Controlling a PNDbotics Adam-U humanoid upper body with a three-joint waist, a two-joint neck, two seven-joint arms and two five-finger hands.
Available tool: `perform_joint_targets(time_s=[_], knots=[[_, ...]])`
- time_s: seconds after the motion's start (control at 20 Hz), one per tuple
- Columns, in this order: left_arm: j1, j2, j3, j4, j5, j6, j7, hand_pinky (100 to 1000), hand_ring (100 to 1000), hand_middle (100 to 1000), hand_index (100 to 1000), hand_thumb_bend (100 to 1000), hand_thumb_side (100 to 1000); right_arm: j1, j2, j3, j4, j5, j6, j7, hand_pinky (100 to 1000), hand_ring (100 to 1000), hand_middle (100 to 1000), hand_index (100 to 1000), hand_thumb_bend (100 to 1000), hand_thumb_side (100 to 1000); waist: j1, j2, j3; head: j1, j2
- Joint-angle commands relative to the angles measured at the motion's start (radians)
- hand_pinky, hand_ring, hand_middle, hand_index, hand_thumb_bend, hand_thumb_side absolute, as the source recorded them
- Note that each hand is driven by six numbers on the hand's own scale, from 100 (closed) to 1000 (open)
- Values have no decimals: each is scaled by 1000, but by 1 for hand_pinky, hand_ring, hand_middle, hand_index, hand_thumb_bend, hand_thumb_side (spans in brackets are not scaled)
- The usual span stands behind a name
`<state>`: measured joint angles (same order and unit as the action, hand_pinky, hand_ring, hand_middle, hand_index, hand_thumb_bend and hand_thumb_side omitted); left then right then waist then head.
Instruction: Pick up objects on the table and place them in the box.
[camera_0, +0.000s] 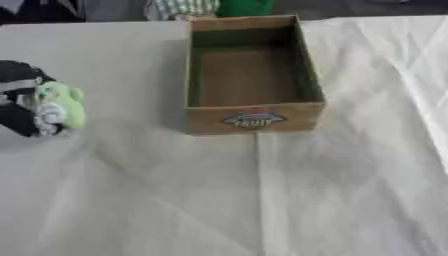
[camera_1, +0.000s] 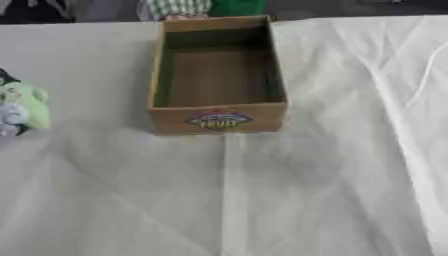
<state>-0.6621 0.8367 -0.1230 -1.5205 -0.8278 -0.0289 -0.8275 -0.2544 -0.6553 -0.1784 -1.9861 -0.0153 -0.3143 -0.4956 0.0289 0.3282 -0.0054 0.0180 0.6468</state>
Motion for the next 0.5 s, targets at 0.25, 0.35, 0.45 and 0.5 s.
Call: perform_joint_targets(time_s=[0.25,0.35,0.45,0.5], knots=[[-102,13,34,-74,-18,-3,41,495,578,545,782,100,354,-7,-28,-7,-14,-13,-2,0,846,735,746,888,100,575,6,-40,4,-15,18],[-156,-15,27,-76,-29,-11,48,494,576,540,778,100,351,-13,-29,-3,-14,-19,-2,3,845,735,747,888,100,576,8,-45,2,-14,24],[-205,-50,25,-74,-49,-14,63,495,575,536,776,100,339,-17,-29,0,-14,-24,-2,7,846,735,747,888,100,576,7,-49,1,-12,29],[-234,-78,24,-70,-63,-15,75,498,577,536,777,100,336,-20,-28,3,-14,-28,-2,10,846,735,747,888,100,576,7,-51,0,-10,30]])
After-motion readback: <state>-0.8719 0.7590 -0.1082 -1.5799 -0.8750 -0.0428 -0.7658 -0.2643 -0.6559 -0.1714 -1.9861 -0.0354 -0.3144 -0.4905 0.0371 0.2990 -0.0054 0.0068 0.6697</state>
